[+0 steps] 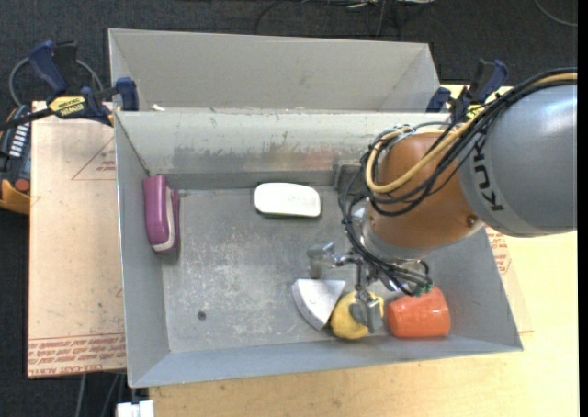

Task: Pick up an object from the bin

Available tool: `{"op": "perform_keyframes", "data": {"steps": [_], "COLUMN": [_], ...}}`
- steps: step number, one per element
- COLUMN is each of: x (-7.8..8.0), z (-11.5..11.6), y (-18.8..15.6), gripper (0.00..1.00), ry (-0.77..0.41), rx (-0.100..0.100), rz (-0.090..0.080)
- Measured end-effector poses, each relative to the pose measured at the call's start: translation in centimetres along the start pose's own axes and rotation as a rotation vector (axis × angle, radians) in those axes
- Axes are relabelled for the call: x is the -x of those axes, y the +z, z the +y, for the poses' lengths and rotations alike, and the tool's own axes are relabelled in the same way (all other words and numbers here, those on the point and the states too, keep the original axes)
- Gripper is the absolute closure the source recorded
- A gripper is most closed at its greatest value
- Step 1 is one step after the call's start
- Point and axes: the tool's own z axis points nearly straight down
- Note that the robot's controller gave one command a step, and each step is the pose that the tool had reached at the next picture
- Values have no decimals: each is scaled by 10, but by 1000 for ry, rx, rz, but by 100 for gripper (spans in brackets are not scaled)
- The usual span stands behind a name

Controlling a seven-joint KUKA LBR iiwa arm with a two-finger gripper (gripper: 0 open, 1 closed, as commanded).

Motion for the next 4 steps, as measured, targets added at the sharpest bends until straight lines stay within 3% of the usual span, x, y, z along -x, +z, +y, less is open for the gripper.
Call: {"op": "perform_keyframes", "data": {"steps": [1,2,3,4], "x": [-7,-4,10,17], "z": [35,33,44,23], "y": [-21,-3,30,31], "gripper": [0,0,0,100], "ry": [133,-348,87,-526], "rx": [1,1,-3,0], "rz": [1,-2,-10,-13]}}
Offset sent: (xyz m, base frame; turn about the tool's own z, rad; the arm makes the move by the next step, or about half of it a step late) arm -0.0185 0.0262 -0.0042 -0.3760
